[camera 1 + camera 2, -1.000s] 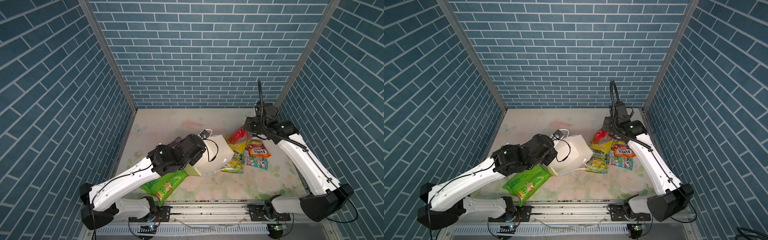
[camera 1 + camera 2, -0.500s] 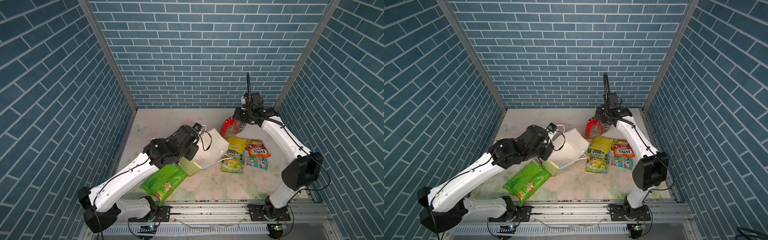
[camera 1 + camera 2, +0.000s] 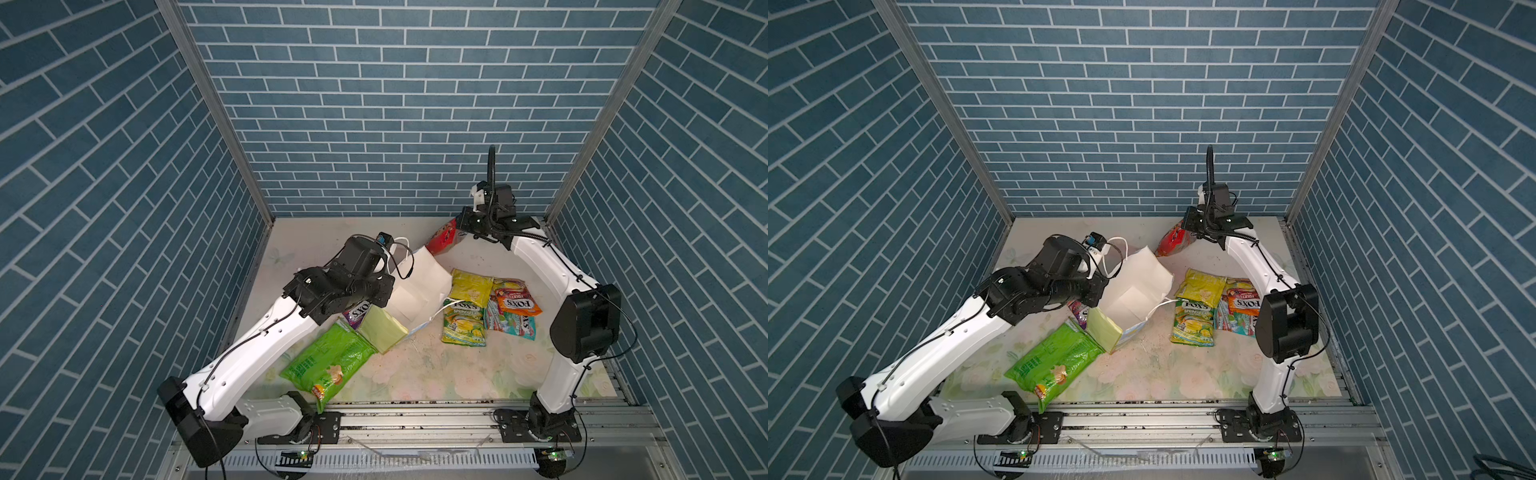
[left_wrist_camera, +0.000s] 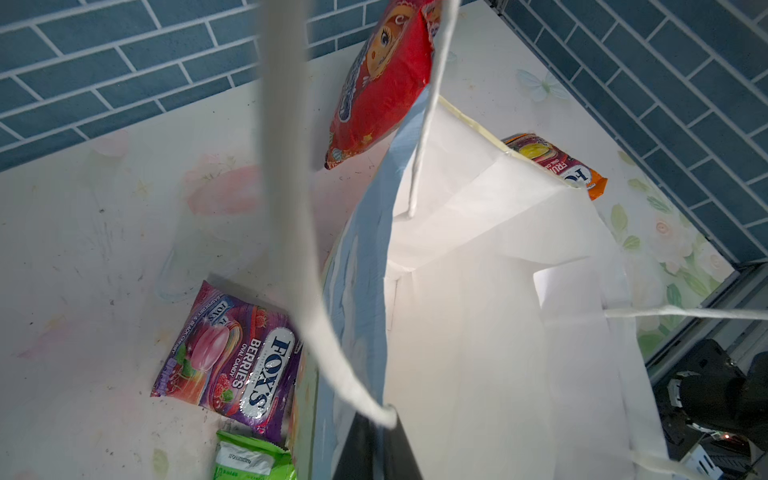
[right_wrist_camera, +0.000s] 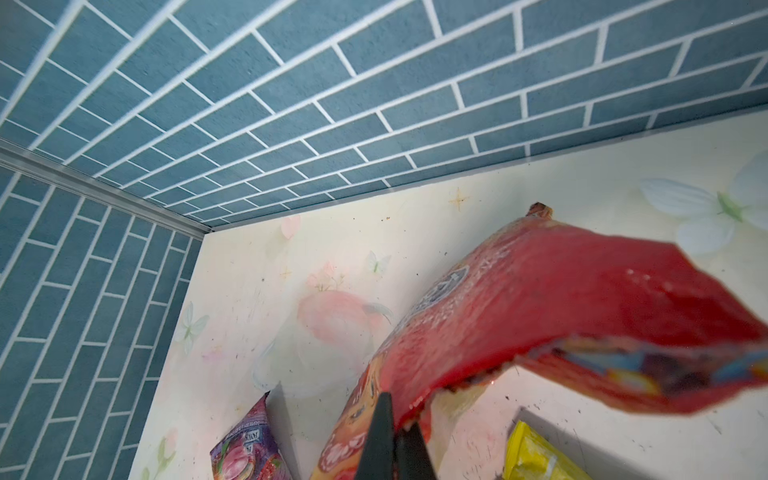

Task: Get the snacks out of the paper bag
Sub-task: 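Drop the red pack by the Fox's packs while the left sets the bag upright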

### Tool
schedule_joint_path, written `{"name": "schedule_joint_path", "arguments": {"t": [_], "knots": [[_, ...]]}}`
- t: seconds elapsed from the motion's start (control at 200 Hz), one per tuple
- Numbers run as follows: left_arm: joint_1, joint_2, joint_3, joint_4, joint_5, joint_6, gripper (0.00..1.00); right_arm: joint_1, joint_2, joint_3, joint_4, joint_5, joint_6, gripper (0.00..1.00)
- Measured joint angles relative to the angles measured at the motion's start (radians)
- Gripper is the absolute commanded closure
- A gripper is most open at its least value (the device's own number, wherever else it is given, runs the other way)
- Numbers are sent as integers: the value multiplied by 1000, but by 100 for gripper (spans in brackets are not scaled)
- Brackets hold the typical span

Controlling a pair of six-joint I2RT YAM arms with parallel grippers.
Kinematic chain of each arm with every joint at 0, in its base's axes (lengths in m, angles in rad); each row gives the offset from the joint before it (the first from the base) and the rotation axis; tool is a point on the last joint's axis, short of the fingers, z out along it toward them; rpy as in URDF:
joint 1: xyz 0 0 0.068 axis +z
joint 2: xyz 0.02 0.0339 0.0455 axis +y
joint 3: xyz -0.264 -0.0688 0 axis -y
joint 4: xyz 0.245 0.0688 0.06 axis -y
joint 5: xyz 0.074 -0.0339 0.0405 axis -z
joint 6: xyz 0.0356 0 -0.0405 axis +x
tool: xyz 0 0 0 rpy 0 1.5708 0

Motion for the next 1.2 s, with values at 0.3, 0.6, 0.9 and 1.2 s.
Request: {"name": "schedule_joint_path", "arguments": {"t": [0.3, 0.6, 0.9, 1.2], "knots": [[84, 7, 0, 42, 74, -69, 90, -17, -80, -278, 48, -6, 9, 100], [117, 7, 0, 97, 103, -113, 88, -28, -254, -442, 11, 31, 5, 100], [119, 8, -2, 124, 103, -130, 85, -29, -262, -449, -72, 39, -4, 97], [128, 8, -8, 129, 91, -126, 81, -31, -264, -449, -163, 79, -14, 75]]}}
